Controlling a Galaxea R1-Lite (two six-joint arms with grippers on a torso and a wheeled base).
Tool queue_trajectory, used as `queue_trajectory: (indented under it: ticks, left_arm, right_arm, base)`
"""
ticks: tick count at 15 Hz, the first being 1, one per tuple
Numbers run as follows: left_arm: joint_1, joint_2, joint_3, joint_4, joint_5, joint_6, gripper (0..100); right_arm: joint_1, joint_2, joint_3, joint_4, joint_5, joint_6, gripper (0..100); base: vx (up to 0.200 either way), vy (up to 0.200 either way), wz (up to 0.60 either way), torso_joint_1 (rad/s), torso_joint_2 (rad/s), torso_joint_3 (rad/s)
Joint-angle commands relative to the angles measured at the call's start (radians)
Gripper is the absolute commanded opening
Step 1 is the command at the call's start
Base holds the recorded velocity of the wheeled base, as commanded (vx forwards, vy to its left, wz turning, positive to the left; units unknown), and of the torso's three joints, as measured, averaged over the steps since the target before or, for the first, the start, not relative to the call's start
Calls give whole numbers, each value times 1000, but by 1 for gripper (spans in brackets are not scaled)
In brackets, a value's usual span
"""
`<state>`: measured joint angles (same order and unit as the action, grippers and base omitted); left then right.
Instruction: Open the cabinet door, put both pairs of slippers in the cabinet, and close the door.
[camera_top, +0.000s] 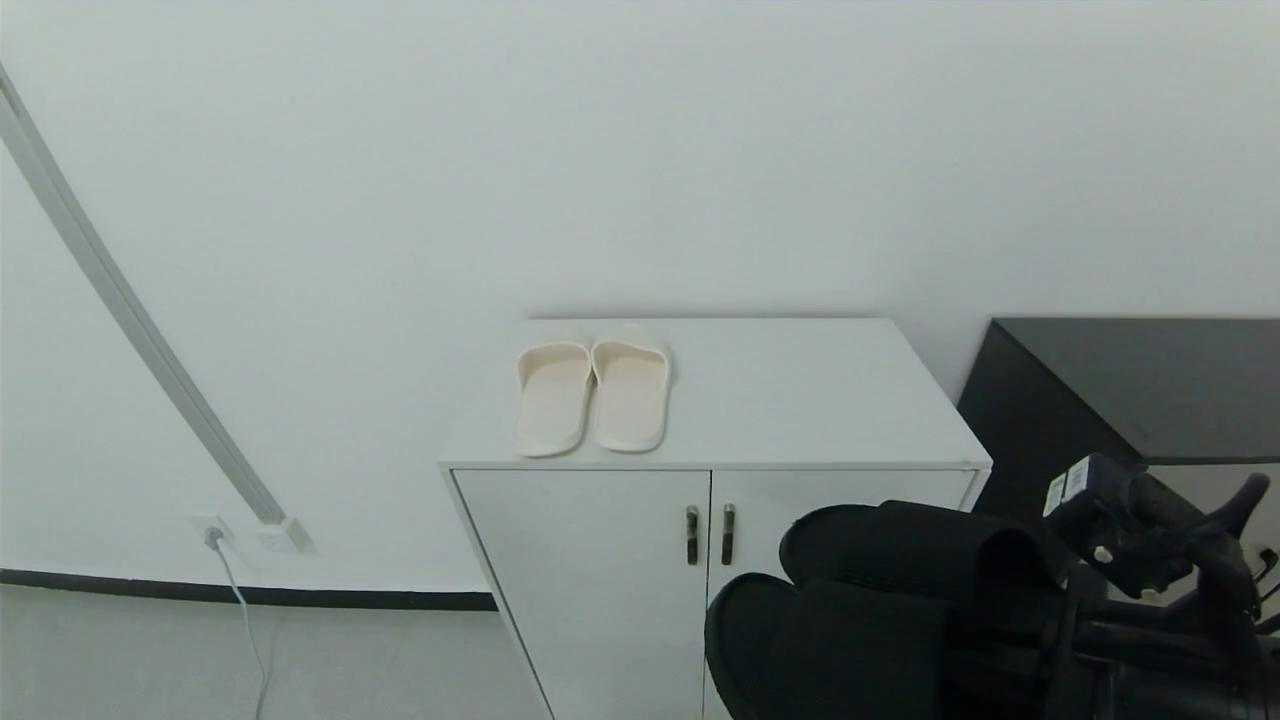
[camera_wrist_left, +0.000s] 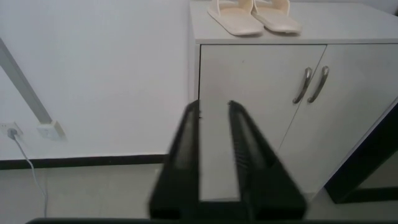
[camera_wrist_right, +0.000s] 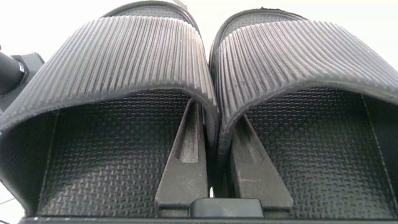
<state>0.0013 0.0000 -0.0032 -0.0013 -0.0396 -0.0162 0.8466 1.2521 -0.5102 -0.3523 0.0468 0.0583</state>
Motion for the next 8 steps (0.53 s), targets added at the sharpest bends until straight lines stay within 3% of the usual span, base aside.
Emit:
queue_trajectory:
  ticks: [1, 8]
  left_arm:
    - [0, 2, 0, 0, 0, -1, 100]
    - [0, 0, 0, 0, 0, 4, 100]
  right_arm:
    - [0, 4, 4, 0, 2, 0, 0]
    - [17, 39, 10, -23, 7, 2, 0]
  base:
    - [0, 0, 0, -163, 383, 212]
    - [0, 0, 0, -210, 498, 279]
